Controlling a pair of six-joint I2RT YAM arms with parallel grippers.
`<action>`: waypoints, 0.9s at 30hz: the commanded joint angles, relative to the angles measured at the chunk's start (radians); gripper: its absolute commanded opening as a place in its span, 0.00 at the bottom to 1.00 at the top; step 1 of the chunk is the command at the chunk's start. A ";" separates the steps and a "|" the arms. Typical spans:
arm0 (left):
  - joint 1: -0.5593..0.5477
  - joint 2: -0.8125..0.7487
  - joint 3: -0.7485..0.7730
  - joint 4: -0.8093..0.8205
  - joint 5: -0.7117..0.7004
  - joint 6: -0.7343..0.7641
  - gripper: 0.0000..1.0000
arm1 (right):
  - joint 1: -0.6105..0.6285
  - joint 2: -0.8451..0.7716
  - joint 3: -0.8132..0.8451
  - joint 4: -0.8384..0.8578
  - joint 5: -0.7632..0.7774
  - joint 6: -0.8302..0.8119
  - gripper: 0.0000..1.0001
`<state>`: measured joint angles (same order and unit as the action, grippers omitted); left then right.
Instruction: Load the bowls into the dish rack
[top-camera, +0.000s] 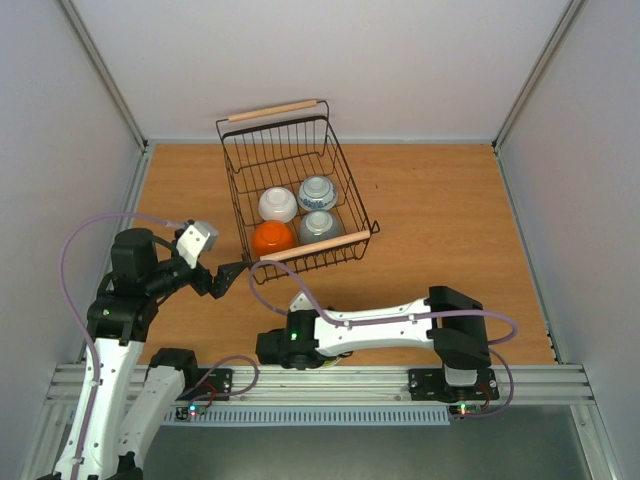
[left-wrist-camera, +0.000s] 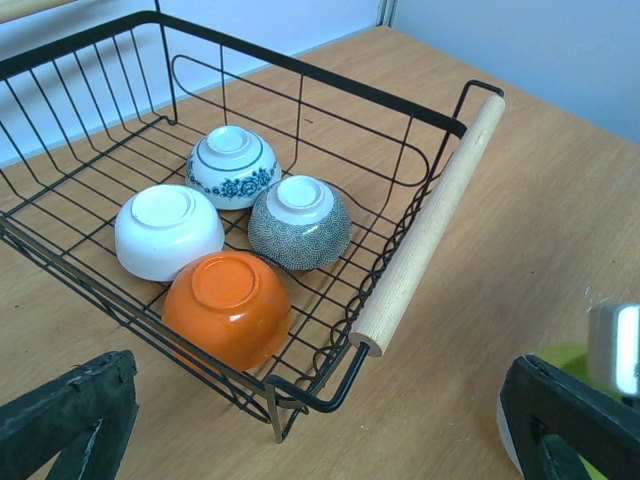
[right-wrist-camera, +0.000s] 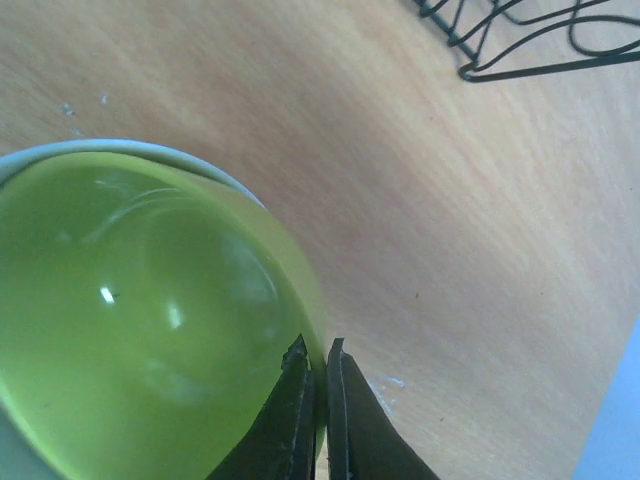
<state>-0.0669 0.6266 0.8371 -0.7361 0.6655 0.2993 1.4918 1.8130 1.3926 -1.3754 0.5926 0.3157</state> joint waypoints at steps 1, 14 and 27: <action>-0.001 -0.004 -0.013 0.027 0.018 0.007 0.99 | 0.002 -0.080 0.030 -0.043 0.085 0.023 0.01; -0.001 0.010 0.002 -0.035 0.126 0.043 0.99 | -0.022 -0.181 0.054 -0.060 0.172 0.021 0.01; -0.001 0.142 0.068 -0.233 0.316 0.175 1.00 | -0.127 -0.243 0.177 0.165 0.152 -0.283 0.01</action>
<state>-0.0669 0.7437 0.8669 -0.9131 0.9142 0.4217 1.3983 1.5940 1.5181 -1.3178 0.7250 0.1547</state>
